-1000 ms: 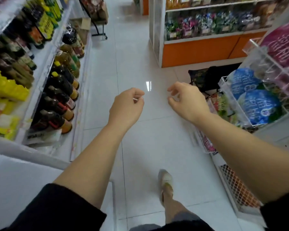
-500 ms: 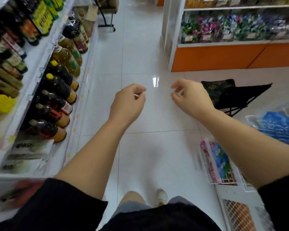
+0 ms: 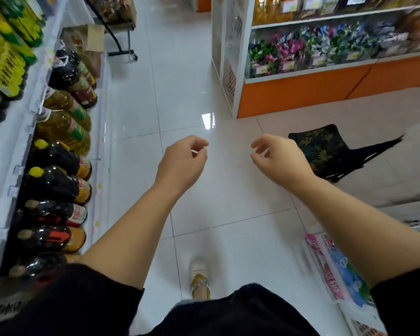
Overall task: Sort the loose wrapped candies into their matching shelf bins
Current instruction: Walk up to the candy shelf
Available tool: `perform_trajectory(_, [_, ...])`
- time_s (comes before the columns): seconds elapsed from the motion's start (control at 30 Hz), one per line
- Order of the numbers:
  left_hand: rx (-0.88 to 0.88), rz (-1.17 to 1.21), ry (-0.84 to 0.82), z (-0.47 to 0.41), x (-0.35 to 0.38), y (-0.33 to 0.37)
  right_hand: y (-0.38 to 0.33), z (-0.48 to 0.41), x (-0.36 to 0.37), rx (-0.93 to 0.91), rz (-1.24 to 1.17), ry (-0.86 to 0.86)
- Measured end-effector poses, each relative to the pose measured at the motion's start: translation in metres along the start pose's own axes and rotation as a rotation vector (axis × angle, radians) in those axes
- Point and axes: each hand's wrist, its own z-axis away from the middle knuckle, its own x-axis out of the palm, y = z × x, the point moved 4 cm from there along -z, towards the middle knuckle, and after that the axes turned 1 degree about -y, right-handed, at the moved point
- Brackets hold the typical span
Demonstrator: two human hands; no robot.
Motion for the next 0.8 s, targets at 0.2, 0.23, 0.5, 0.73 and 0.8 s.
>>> perform_trajectory(0.2, [0.087,0.010,-0.113,-0.082,0.019,0.029,0.026,-0.061,-0.020,0.099,-0.028,0.059])
perform_trajectory(0.23, [0.098,0.001,-0.131,-0.095,0.023,0.034,0.033,-0.071,-0.023,0.115,-0.029,0.060])
perform_trajectory(0.5, [0.143,-0.053,-0.167,-0.223,0.054,0.094,0.092,-0.178,-0.068,0.194,-0.049,0.077])
perform_trajectory(0.73, [0.206,-0.057,-0.173,-0.321,0.077,0.152,0.134,-0.267,-0.109,0.195,-0.063,0.100])
perform_trajectory(0.8, [0.211,-0.073,-0.192,-0.348,0.082,0.161,0.144,-0.288,-0.116,0.210,-0.062,0.111])
